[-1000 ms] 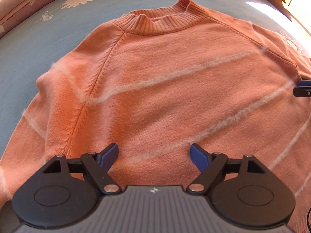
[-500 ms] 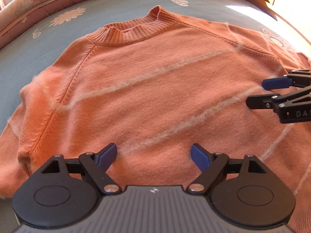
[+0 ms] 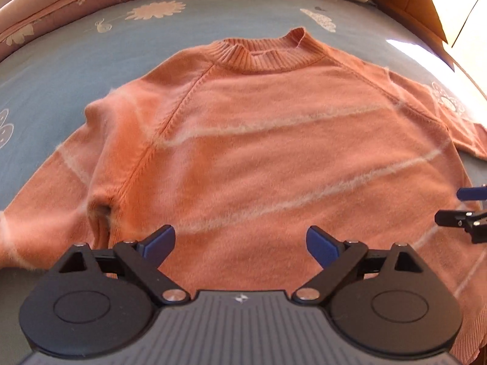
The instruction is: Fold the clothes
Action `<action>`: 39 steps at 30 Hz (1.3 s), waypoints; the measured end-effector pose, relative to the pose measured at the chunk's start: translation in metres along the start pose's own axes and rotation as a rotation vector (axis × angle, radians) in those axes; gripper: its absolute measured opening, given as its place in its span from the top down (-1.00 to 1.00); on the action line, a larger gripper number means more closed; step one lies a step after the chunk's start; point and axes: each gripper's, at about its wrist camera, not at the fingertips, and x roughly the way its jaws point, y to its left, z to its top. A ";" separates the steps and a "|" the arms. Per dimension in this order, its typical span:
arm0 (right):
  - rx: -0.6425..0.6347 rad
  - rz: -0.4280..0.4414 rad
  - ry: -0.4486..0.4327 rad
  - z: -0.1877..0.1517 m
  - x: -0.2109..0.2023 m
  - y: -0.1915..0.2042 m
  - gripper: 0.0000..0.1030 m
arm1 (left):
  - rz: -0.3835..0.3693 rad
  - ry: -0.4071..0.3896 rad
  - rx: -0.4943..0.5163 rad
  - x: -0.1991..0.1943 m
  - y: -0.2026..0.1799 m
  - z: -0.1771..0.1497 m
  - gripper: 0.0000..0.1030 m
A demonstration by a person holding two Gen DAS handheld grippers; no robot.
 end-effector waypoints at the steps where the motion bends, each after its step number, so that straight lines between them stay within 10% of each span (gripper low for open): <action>1: 0.014 0.000 0.002 0.001 0.000 0.001 -0.88 | 0.005 -0.032 0.006 0.006 0.000 0.012 -0.81; 8: 0.072 -0.011 0.016 0.012 0.001 0.004 -0.88 | -0.135 -0.031 -0.044 0.060 0.019 0.061 -0.81; 16: 0.075 0.006 -0.017 0.039 -0.002 0.002 -0.88 | -0.088 0.058 -0.042 0.047 0.057 0.048 -0.77; 22: 0.064 0.061 -0.050 0.061 -0.003 0.012 -0.87 | -0.077 -0.063 -0.034 0.025 0.080 0.095 -0.77; 24: 0.051 0.073 -0.060 0.065 -0.003 0.016 -0.88 | -0.007 -0.092 0.031 0.032 0.090 0.118 -0.69; 28: 0.056 0.088 -0.062 0.070 0.003 0.020 -0.87 | 0.014 -0.076 0.105 0.054 0.100 0.150 0.44; 37: 0.084 0.093 -0.072 0.082 0.015 0.022 -0.87 | -0.291 -0.011 0.062 0.083 0.090 0.192 0.46; 39: 0.085 0.095 -0.073 0.086 0.019 0.022 -0.87 | -0.229 -0.020 0.034 0.093 0.093 0.190 0.37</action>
